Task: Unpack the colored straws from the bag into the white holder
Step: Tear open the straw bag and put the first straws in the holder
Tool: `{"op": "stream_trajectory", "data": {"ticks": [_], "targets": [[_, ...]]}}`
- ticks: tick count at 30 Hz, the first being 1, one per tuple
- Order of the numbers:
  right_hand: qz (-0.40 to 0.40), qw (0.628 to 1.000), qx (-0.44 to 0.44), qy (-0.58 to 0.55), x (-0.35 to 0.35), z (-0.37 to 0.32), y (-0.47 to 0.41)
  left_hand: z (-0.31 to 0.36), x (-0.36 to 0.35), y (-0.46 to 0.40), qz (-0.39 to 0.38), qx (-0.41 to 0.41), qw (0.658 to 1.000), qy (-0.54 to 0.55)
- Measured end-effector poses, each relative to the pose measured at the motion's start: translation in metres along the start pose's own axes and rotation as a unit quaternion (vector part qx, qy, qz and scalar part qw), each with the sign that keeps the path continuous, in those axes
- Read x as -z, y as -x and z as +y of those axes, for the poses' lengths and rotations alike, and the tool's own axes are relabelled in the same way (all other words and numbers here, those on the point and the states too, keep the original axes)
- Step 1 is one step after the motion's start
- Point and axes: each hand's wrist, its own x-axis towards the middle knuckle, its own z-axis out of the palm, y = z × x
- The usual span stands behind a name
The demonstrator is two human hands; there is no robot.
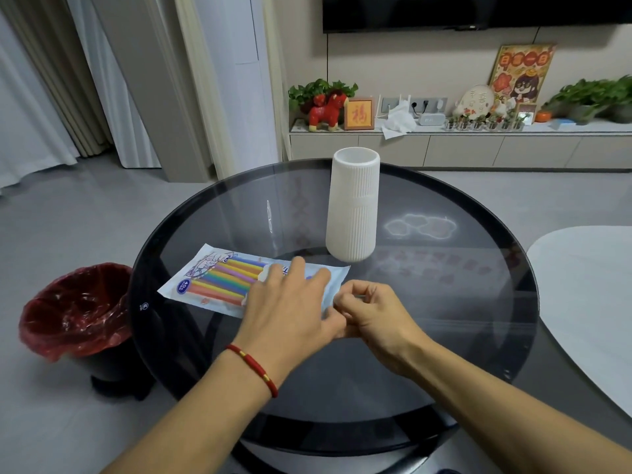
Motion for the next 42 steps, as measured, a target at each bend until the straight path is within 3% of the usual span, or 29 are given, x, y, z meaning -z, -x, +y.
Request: {"op": "stream_trajectory", "data": {"ticks": [4,11,14,17,22,24,26,28,30,33,35,37,40,42], "targets": [[-0.008,0.997,0.035,0.066,-0.001,-0.007,0.002,0.016,0.005,-0.002,-0.018,-0.056,0.998,-0.032],[-0.049,0.993,-0.026,0.101,0.002,-0.013,0.007,0.004,-0.001,-0.003,-0.052,-0.064,0.993,0.084],[-0.065,0.989,-0.007,0.136,0.002,-0.014,0.007,-0.001,-0.005,-0.002,-0.051,-0.069,0.989,0.122],[-0.02,0.982,0.024,0.186,0.002,-0.011,0.007,-0.002,-0.007,-0.001,-0.021,-0.071,0.986,0.148],[0.021,0.94,0.024,0.341,0.015,-0.005,0.01,-0.028,0.003,-0.01,0.087,-0.063,0.971,0.212],[0.03,0.914,0.053,0.401,0.017,-0.004,0.007,-0.035,0.0,-0.015,0.057,-0.116,0.972,0.195],[0.039,0.895,0.081,0.436,0.017,-0.003,0.007,-0.037,-0.008,-0.018,-0.021,-0.131,0.965,0.227],[0.052,0.895,0.086,0.435,0.018,-0.002,0.007,-0.04,-0.014,-0.021,-0.1,-0.123,0.945,0.286],[0.058,0.907,0.076,0.411,0.021,-0.004,0.007,-0.045,-0.021,-0.022,-0.141,-0.14,0.941,0.274],[0.048,0.931,0.049,0.359,0.029,-0.008,0.004,-0.047,-0.035,-0.021,-0.121,-0.202,0.961,0.148],[0.042,0.929,0.044,0.365,0.035,-0.01,0.003,-0.049,-0.042,-0.026,-0.075,-0.196,0.969,0.127],[0.046,0.908,0.046,0.413,0.038,-0.008,0.003,-0.054,-0.041,-0.031,-0.052,-0.156,0.969,0.184],[0.134,0.852,0.084,0.499,0.034,-0.003,0.003,-0.063,-0.041,-0.034,-0.049,-0.132,0.969,0.204],[0.164,0.85,0.151,0.477,0.029,-0.003,0.005,-0.067,-0.042,-0.034,-0.05,-0.12,0.969,0.211]]}}
